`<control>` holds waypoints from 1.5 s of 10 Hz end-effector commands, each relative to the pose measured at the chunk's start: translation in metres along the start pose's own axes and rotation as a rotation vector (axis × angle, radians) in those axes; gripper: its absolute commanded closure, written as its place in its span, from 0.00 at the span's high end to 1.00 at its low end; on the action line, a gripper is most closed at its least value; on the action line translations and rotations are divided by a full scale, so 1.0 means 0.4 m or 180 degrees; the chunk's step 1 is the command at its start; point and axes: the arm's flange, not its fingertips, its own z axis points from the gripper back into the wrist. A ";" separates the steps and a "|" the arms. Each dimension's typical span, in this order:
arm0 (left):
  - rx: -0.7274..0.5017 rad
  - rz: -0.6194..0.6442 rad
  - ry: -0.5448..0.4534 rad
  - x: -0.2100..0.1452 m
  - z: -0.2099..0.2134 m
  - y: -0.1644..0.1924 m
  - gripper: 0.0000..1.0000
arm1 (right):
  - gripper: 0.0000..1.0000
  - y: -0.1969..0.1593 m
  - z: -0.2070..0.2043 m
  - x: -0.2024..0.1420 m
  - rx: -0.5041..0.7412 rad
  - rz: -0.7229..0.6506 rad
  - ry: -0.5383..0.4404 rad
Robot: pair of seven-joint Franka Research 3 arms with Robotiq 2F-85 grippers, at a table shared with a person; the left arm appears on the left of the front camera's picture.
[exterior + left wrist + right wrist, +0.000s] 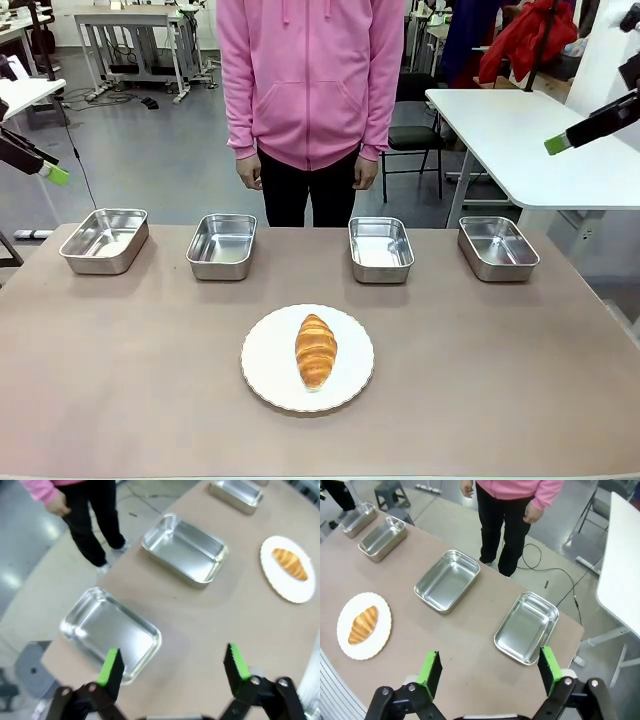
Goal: Place the bread in the container.
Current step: Place the Butter Roll into the Airtight Container indicated by the human.
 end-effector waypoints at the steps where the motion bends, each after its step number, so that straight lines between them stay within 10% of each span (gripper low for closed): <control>1: -0.0069 -0.0028 0.0007 0.023 0.015 -0.045 1.00 | 1.00 0.063 -0.005 0.032 -0.0095 0.0082 0.0008; 5: -0.0023 -0.0032 0.0079 0.019 -0.002 -0.022 1.00 | 1.00 0.064 -0.004 0.037 -0.0045 0.0163 0.0032; 15: -0.0373 -0.0376 -0.0904 -0.112 0.167 0.194 1.00 | 1.00 -0.284 0.153 -0.034 0.0388 0.0116 -0.0443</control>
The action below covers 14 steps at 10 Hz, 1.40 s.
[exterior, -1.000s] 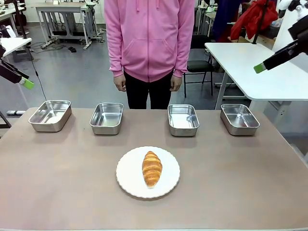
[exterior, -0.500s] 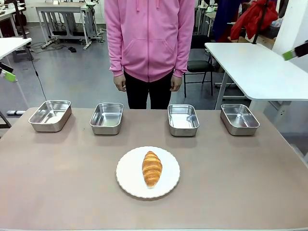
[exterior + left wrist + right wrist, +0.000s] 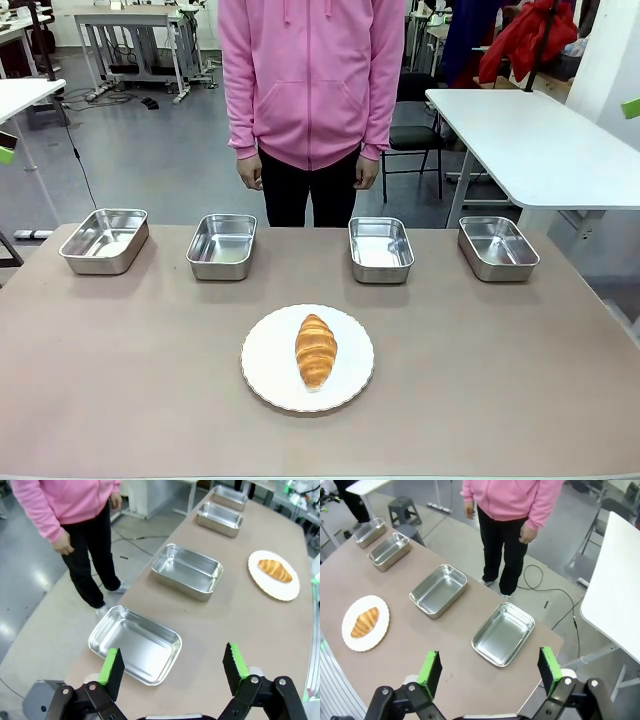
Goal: Place the bread in the container.
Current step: Place the Butter Roll into the Airtight Container indicated by the human.
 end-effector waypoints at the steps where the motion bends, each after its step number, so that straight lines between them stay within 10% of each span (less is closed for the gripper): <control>1: -0.0030 -0.0067 -0.0229 0.004 0.028 0.022 1.00 | 1.00 -0.064 0.006 0.005 0.0176 0.0023 -0.0069; 14: 0.0020 0.0105 -0.0222 -0.005 0.027 0.029 1.00 | 1.00 -0.089 0.012 -0.003 0.0205 -0.0138 -0.0113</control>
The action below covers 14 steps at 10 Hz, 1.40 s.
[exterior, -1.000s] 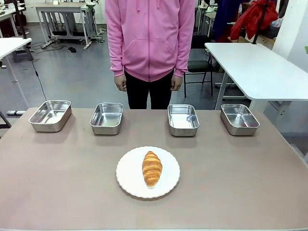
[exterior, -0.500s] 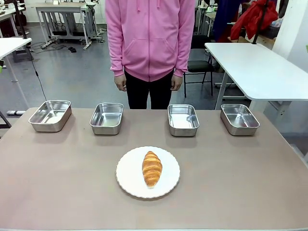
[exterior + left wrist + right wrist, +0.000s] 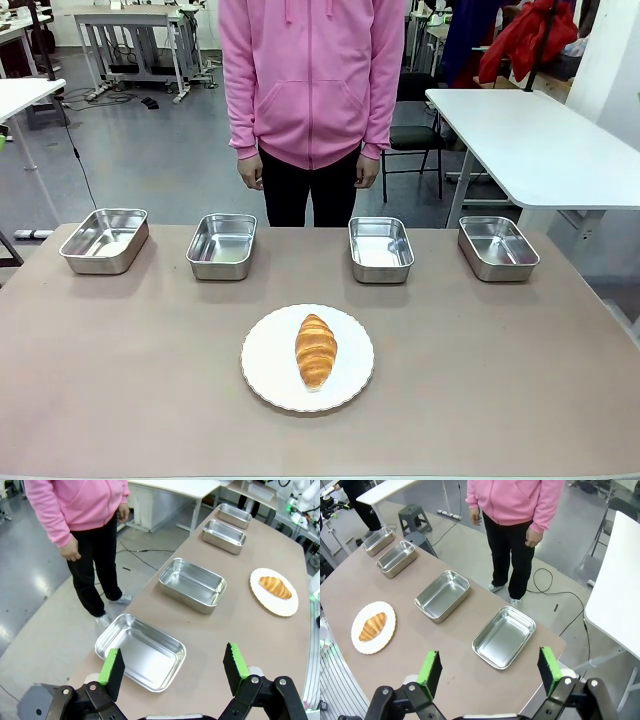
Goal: Place the bread in the container.
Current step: Place the Butter Roll into the Airtight Container indicated by the human.
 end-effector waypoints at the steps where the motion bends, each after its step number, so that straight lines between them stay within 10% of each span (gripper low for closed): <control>1: -0.0007 -0.0057 0.0000 0.000 0.002 -0.005 1.00 | 1.00 -0.001 -0.001 0.002 0.0029 0.0019 -0.0043; 14: -0.0007 -0.0057 0.0000 0.000 0.002 -0.005 1.00 | 1.00 -0.001 -0.001 0.002 0.0029 0.0019 -0.0043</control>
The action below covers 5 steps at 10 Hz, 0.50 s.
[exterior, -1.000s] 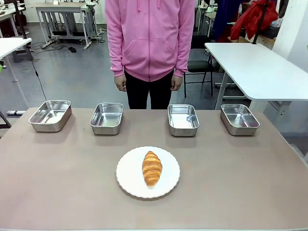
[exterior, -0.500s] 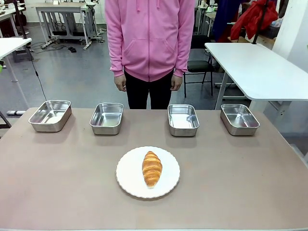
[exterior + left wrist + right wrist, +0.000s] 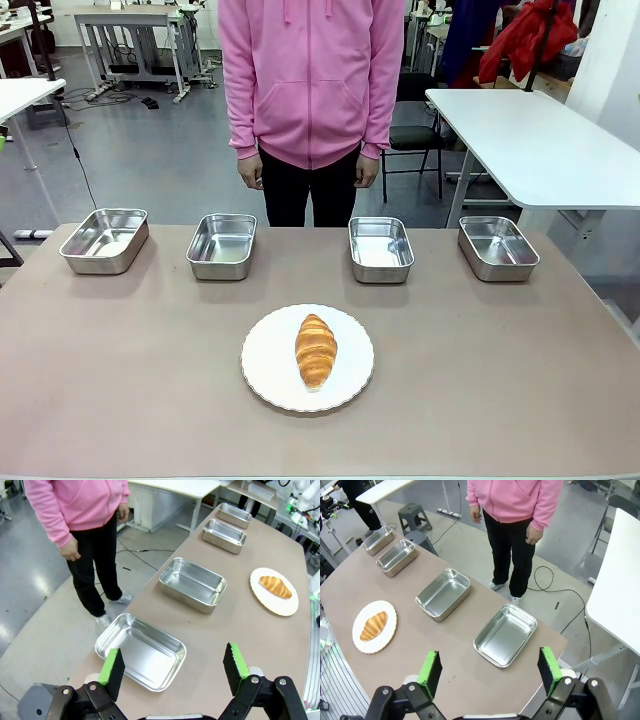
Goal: Place the bread in the container.
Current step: Place the Butter Roll into the Airtight Container indicated by the human.
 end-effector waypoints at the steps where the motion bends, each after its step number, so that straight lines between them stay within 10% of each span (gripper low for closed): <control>1: -0.0008 -0.0051 -0.0002 0.001 0.001 -0.005 1.00 | 1.00 -0.004 -0.002 0.003 0.0021 0.0046 -0.0067; 5: -0.0008 -0.0051 -0.0002 0.001 0.001 -0.005 1.00 | 1.00 -0.004 -0.002 0.003 0.0021 0.0046 -0.0067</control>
